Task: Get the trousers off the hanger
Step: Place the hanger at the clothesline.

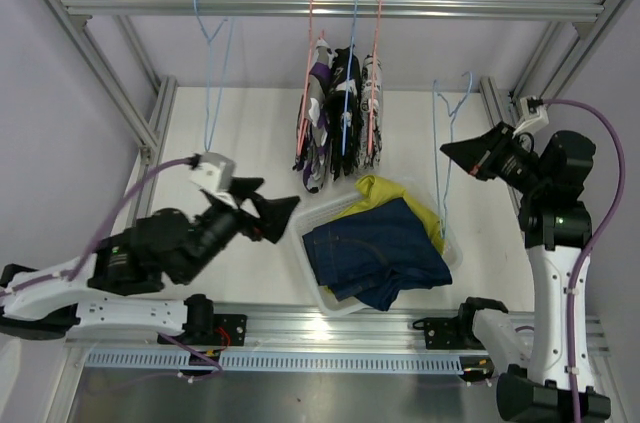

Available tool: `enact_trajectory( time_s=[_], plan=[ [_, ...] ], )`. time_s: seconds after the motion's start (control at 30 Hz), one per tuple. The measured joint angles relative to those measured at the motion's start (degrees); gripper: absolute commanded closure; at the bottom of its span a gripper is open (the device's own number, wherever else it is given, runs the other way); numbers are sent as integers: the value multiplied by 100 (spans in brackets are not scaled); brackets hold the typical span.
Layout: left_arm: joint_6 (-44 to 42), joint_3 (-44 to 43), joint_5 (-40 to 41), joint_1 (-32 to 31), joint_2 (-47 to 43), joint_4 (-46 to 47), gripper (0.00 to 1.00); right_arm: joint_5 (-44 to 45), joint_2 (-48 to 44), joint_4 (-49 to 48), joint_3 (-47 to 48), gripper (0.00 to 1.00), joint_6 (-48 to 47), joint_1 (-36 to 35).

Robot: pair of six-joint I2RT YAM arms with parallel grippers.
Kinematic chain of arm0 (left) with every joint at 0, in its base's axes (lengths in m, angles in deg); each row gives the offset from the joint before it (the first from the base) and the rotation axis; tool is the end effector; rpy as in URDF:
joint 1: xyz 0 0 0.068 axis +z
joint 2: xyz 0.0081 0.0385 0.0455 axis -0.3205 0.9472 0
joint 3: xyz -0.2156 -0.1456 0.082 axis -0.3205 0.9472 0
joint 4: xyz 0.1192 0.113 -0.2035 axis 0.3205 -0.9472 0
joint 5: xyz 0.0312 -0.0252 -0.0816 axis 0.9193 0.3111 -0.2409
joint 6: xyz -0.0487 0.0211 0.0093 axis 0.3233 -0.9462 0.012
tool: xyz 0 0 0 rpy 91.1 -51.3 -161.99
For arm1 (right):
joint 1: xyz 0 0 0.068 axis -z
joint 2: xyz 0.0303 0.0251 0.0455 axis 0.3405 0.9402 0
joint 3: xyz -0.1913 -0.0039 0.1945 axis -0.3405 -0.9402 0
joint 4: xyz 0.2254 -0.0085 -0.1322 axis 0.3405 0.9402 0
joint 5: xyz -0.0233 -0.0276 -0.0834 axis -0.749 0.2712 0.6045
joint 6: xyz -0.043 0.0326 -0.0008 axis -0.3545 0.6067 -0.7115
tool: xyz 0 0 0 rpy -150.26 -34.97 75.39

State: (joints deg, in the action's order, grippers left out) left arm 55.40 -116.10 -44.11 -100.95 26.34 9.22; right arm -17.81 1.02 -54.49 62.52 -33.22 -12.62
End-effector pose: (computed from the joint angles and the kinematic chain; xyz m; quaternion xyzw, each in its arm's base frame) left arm 0.0431 -0.1298 0.4381 0.1418 0.7144 -0.2976 0.6172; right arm 0.1629 0.0043 0.4174 0.0190 0.7542 0.4152 0.5083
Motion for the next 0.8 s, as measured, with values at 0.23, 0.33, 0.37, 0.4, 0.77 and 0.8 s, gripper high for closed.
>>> enact_trajectory(
  time_s=[0.23, 0.33, 0.37, 0.4, 0.77, 0.8],
  plan=[
    [-1204, 673, 726, 138, -1266, 916, 10, -31, 798, -671, 428, 100, 337, 153],
    [-1563, 922, 872, 144, -1244, 1056, 9, -31, 1088, -927, 573, 100, 501, 157],
    [-1652, 953, 896, 144, -1211, 1043, 9, -31, 1213, -979, 658, 100, 533, 157],
    [-1735, 957, 916, 149, -1172, 1034, 8, -28, 1340, -1023, 761, 100, 568, 157],
    [-2424, 828, 831, 1001, -1150, 1174, 7, -24, 2529, -1569, 1816, 100, 776, 157],
    [-2457, 968, 789, 1123, -1252, 1241, 6, -24, 2621, -1576, 1912, 100, 778, 157]
  ],
)
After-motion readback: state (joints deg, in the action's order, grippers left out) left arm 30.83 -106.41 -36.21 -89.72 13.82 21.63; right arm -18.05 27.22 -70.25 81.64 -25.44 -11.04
